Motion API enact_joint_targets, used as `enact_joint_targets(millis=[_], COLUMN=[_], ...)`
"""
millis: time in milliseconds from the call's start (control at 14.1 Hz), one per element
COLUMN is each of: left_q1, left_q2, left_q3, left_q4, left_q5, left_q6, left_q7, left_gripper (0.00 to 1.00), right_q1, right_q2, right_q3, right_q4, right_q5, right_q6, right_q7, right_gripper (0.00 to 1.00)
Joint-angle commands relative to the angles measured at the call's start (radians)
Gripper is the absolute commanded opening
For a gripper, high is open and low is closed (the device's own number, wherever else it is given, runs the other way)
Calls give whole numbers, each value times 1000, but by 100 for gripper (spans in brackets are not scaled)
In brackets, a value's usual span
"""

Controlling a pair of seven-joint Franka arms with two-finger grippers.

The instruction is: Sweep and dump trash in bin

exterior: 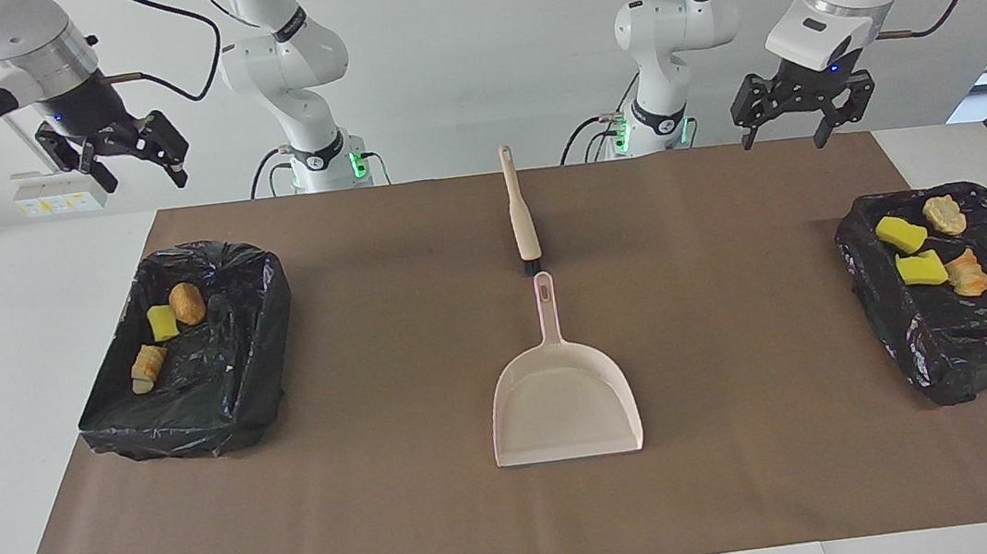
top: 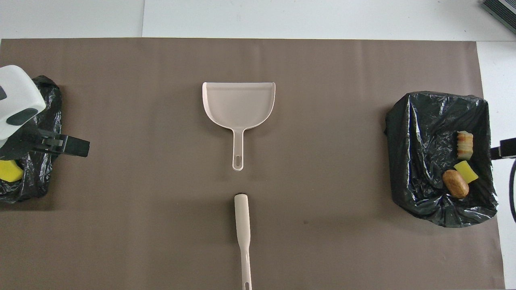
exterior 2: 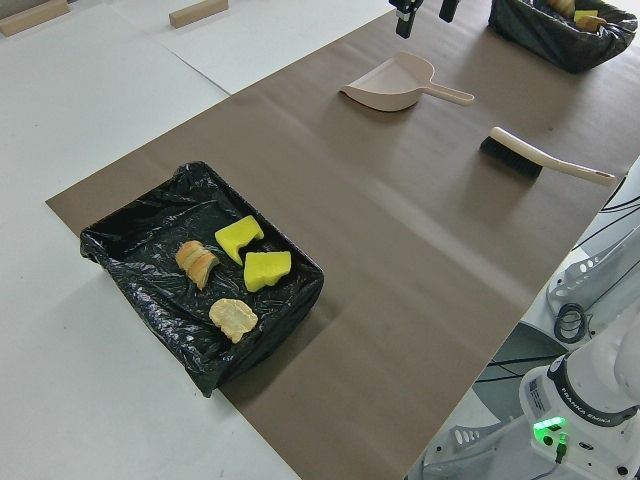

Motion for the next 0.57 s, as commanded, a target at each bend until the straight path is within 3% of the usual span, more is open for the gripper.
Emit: enact_joint_targets(millis=[0,496], left_q1=[35,46], left_q2=[80,66], left_q3=[0,-3], left_q4=[129,122], left_q5=[-50,-47], left_q6=[-87,-60], left_q7=[13,10], left_gripper=[100,100], right_q1=[-9,-7], right_q2=[-10,-12], right_q3=[6,7], right_q4=[-15,-17], right_q5=[-25,-25], right_q6=[-5,-3], right_q7=[-35,-35], right_gripper=[100,100])
